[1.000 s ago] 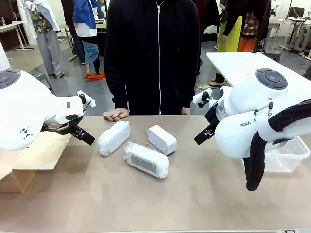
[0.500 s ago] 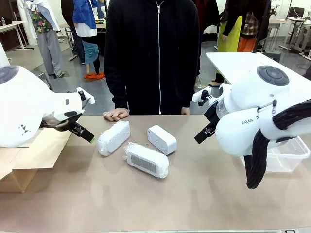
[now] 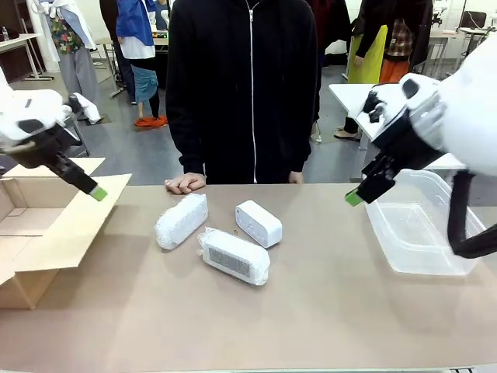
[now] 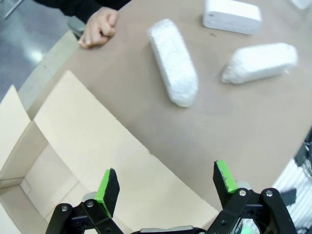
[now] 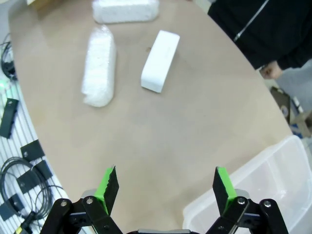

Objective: Separate and place wrapped and unwrapped clocks.
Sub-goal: Pick up the Digital clock indicated by the person.

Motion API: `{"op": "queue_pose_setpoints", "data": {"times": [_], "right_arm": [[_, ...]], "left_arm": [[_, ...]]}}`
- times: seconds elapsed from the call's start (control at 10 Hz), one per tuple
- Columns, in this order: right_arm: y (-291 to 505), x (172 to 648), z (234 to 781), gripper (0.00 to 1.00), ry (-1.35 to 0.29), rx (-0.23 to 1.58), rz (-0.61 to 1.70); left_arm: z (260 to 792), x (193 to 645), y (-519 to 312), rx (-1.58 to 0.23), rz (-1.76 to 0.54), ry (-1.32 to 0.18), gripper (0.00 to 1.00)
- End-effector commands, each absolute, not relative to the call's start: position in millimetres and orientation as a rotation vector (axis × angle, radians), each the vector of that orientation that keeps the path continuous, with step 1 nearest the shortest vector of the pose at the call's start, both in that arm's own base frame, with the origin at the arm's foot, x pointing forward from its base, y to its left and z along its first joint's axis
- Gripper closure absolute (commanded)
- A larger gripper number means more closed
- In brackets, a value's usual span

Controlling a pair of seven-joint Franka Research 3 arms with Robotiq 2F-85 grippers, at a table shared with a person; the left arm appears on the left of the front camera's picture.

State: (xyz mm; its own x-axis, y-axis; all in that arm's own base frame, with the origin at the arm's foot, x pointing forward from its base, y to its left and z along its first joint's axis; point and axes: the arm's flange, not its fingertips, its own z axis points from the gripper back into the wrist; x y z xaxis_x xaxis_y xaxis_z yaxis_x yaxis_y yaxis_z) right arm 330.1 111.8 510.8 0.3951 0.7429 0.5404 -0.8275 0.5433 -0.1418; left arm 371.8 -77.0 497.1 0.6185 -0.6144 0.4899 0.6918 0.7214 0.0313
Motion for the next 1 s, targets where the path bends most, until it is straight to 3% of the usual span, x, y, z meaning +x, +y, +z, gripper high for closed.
{"op": "queue_pose_setpoints", "data": {"times": [0.0, 0.9], "right_arm": [[94.0, 310.4, 505.4, 0.0, -0.649, 0.243, 1.056], [65.6, 297.4, 514.9, 0.0, -0.759, 0.387, 1.063]], "left_arm": [[507.7, 361.6, -57.7, -0.28, -0.818, -0.498, 0.0], [511.2, 363.0, -28.6, -0.358, -0.9, -0.598, 0.0]]}}
